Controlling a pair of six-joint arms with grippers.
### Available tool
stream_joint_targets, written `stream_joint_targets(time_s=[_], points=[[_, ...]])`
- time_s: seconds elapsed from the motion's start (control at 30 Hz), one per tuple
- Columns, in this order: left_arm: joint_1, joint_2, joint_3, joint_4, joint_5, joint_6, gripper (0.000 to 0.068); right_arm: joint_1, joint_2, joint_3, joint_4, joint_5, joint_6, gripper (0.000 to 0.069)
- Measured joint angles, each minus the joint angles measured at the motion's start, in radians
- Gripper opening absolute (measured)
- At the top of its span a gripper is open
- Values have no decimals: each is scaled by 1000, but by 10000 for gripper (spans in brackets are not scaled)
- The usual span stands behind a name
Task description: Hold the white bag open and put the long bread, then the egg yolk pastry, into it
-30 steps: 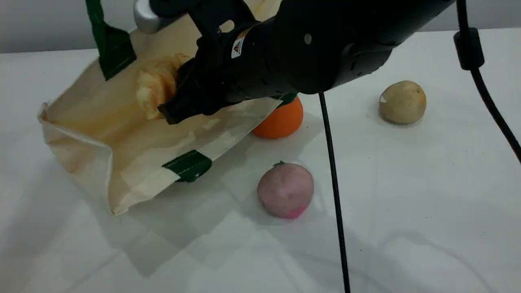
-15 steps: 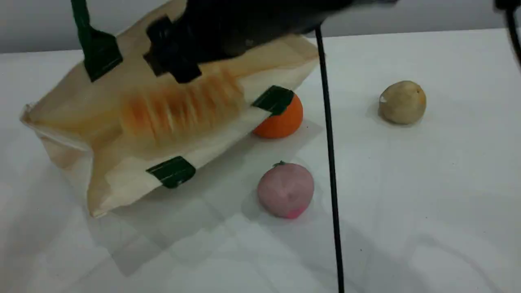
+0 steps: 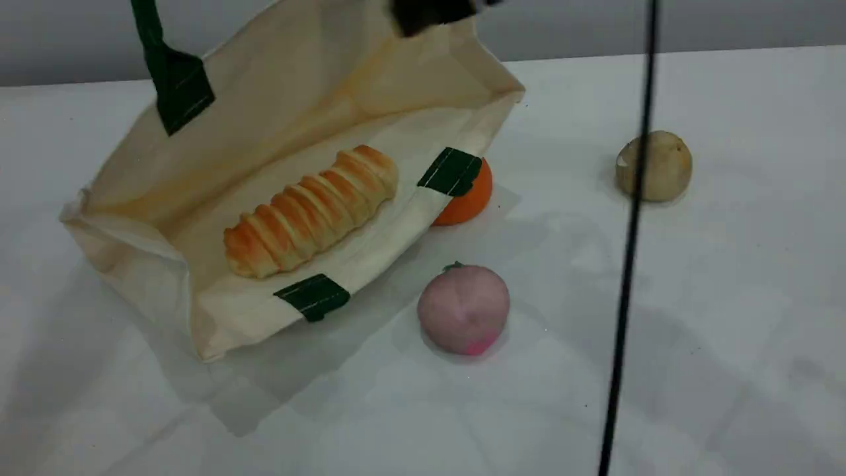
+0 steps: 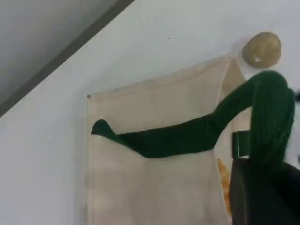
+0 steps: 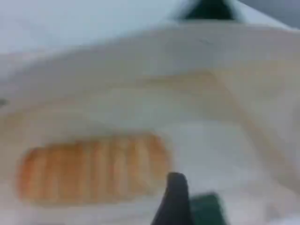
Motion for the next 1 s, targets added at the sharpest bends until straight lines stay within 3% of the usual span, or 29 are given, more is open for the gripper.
stream_joint_targets(time_s=[0.27,0.47,0.7,1.0], points=[[0,0,0,-8,0,0,83,-215,4,0,-2,4,48,566],[0,0,0,-27,0,0,83,-322,67,-1,-5,27,48,566],[0,0,0,-31,-1,0,83,-347,188,-15,-5,-17,48,566],[0,0,0,-29,-1,0,83,-368,335,-110,-8,1,48,566]])
